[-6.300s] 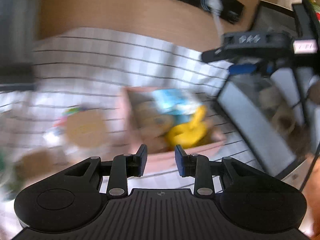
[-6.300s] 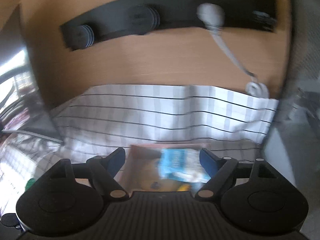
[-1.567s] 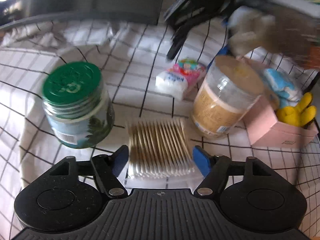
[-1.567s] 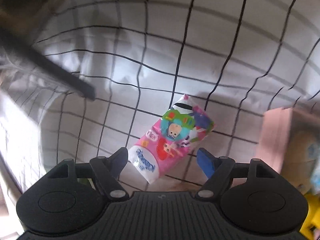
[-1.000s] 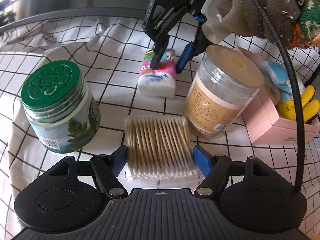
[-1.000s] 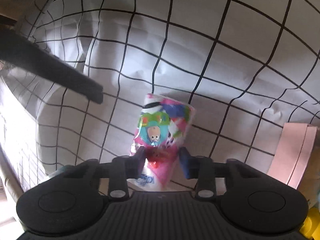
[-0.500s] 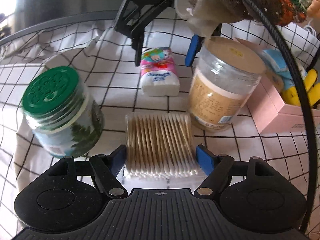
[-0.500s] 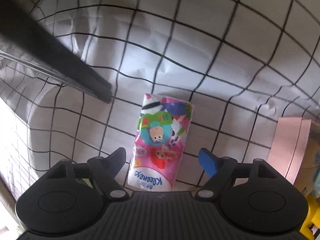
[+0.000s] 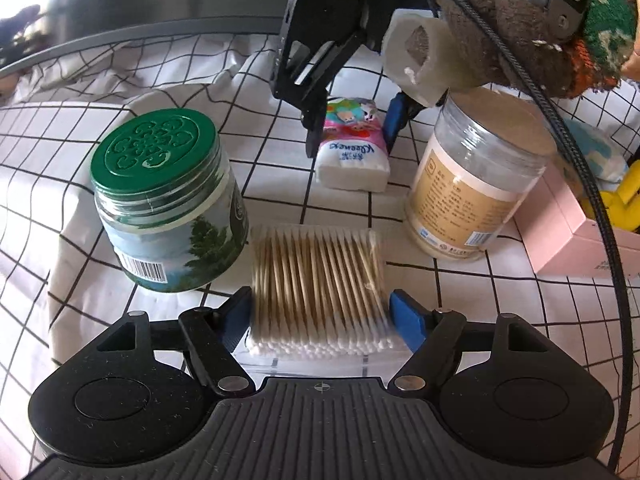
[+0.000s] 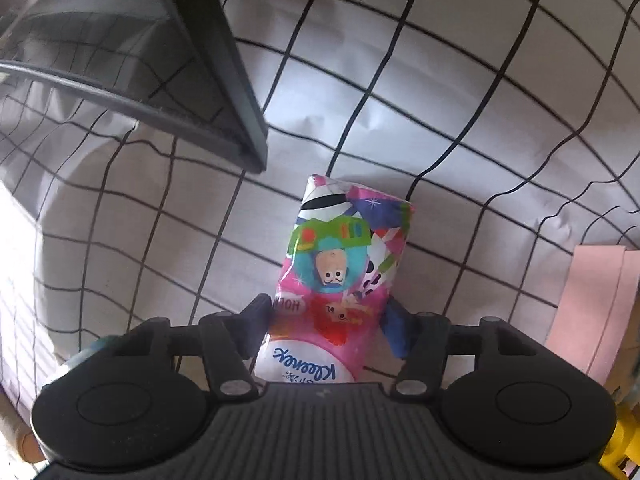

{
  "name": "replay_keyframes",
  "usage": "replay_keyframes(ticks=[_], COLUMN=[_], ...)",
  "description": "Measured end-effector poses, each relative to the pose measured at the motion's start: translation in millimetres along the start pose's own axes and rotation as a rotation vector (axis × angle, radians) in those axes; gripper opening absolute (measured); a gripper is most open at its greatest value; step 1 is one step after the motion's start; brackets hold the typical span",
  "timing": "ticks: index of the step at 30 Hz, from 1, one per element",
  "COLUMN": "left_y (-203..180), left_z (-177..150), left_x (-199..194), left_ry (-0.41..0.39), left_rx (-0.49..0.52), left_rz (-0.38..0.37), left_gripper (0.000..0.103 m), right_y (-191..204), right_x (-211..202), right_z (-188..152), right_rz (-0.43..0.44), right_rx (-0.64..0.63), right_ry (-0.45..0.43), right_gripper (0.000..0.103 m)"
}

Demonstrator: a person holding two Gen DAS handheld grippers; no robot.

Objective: Organize soft objects
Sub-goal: 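Carry swab pack and tissue pack into the pink box and open both tools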

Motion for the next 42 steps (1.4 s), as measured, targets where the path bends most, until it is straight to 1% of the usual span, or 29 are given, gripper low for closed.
replay_keyframes(ticks=[5,6,9,12,15,18,21,24,25,28,31,33,34,38,41,42], left_y=[-1.9,-1.6,1.6,4.2,-1.9,-8.3,-12.2,-19.1,-22.8,-37.4,-60.0,-74.4,-83.1,-118.3,-141.5,-149.6], left_z=[-2.1,-1.8,0.2,3.7,10.7,20.0,35.4,50.9,57.0,70.4,79.9,84.8,87.1,93.2,96.0,97.1], left_x=[-1.4,-1.9,-5.0,-12.4,-32.6,-57.8,-81.4,-99.0,-103.3,-111.8,-116.2,-116.8,-115.5,-99.8,-79.7,-70.5], left_ry=[-0.003,-0.004,0.001,-0.006,-0.045,-0.095,-0.138,-0.165,-0.172,-0.19,-0.209,-0.219,-0.221,-0.202,-0.174,-0.16], left_rx=[-0.001,-0.006,-0.046,-0.076,-0.048,-0.023,0.0,0.024,0.031,0.066,0.122,0.153,0.163,0.206,0.197,0.189], left_rz=[0.001,0.002,-0.018,-0.037,-0.039,-0.04,-0.012,0.004,0.004,0.009,-0.004,-0.016,-0.028,-0.09,-0.158,-0.186], left_gripper=[0.079,0.077,0.074,0.072,0.072,0.072,0.072,0.072,0.072,0.072,0.072,0.072,0.072,0.072,0.072,0.072], right_y=[2.6,-2.4,-2.8,-10.8,-26.2,-42.1,-56.5,-72.0,-85.5,-115.4,-147.4,-169.9,-177.6,-231.0,-274.9,-288.4], right_x=[-13.8,-19.8,-36.3,-59.2,-91.6,-135.7,-173.1,-192.9,-204.2,-221.1,-231.7,-235.7,-234.2,-227.4,-214.6,-209.2], right_z=[-5.3,-7.8,-18.0,-33.0,-45.8,-57.4,-77.1,-99.8,-110.3,-133.3,-157.8,-172.7,-178.6,-208.2,-232.4,-241.0], right_rz=[0.04,0.054,0.097,0.141,0.199,0.253,0.268,0.276,0.285,0.293,0.273,0.262,0.259,0.246,0.213,0.188], right_rx=[-0.03,-0.031,-0.04,-0.068,-0.087,-0.098,-0.11,-0.096,-0.085,-0.05,-0.011,0.021,0.038,0.141,0.241,0.283], right_ry=[-0.022,-0.026,-0.042,-0.086,-0.149,-0.232,-0.353,-0.459,-0.491,-0.573,-0.651,-0.682,-0.69,-0.736,-0.785,-0.805], right_gripper=[0.056,0.055,0.052,0.05,0.049,0.049,0.049,0.049,0.049,0.049,0.049,0.049,0.049,0.049,0.049,0.049])
Point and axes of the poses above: each gripper's, at about its wrist camera, not at the fingertips, and x roughly the way its jaws point, y to its left, z to its top, the point moved 1 cm from there along x, roughly the way its jaws point, and after that the axes turned 10 degrees about -z, right-handed, at the moved point
